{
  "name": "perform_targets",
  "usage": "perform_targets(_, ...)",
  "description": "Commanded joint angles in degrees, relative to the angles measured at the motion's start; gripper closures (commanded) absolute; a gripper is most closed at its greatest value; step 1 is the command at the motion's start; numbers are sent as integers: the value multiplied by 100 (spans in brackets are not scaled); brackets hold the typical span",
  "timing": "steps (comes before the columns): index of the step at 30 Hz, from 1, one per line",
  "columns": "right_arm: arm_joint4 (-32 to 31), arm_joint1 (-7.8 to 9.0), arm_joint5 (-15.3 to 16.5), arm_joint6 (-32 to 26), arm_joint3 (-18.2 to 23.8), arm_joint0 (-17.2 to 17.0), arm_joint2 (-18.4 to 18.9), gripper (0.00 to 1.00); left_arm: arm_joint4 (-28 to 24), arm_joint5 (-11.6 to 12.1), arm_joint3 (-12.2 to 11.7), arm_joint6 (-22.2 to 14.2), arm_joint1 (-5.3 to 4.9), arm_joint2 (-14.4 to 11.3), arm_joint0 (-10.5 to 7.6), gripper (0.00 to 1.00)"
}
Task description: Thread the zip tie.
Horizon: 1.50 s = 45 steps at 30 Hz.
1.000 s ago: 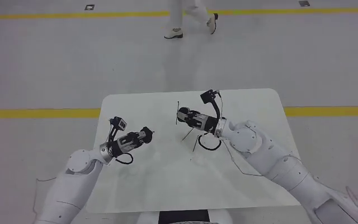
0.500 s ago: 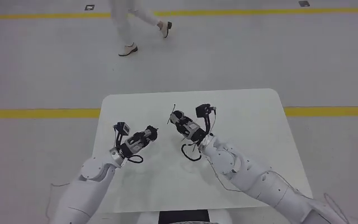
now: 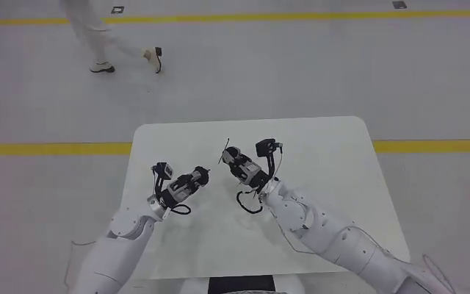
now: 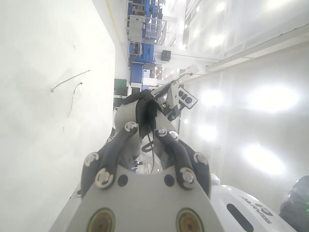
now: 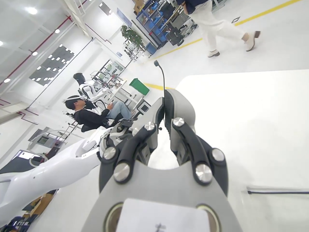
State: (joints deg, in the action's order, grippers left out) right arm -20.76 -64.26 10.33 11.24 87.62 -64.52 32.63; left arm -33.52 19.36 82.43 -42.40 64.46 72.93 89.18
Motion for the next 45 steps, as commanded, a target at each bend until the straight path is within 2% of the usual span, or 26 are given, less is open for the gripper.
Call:
perform_targets(1,6,-35,21,66,-6,-78,8,100,-95,12,-22,-58,2,-7,8,100)
perform_targets(5,67,-140,11,158,-87,-176,-5,100,-235,12,-124,-219,15,6,-40,100)
perform_targets(7,-86,-187,-20,380,-84,-175,26,100,-281,12,-161,-265,32,24,-73,100)
perform_targets(15,-86,-187,-20,380,-84,-175,26,100,-338,12,-189,-362,55,42,-90,100)
perform_targets(20,-191,-247,-271,284,3,-271,117,100,-228,12,-161,-127,68,-14,-109,100)
perform_targets(25,-158,-351,-450,228,-13,-325,152,100,-136,12,-168,-53,84,-24,-107,100)
perform_targets(34,-196,-376,-477,175,17,-364,170,100,-106,12,-168,-46,90,-27,-105,100)
perform_targets(45,-244,-601,-836,215,-37,-468,236,100,-106,12,-168,-46,90,-27,-105,100)
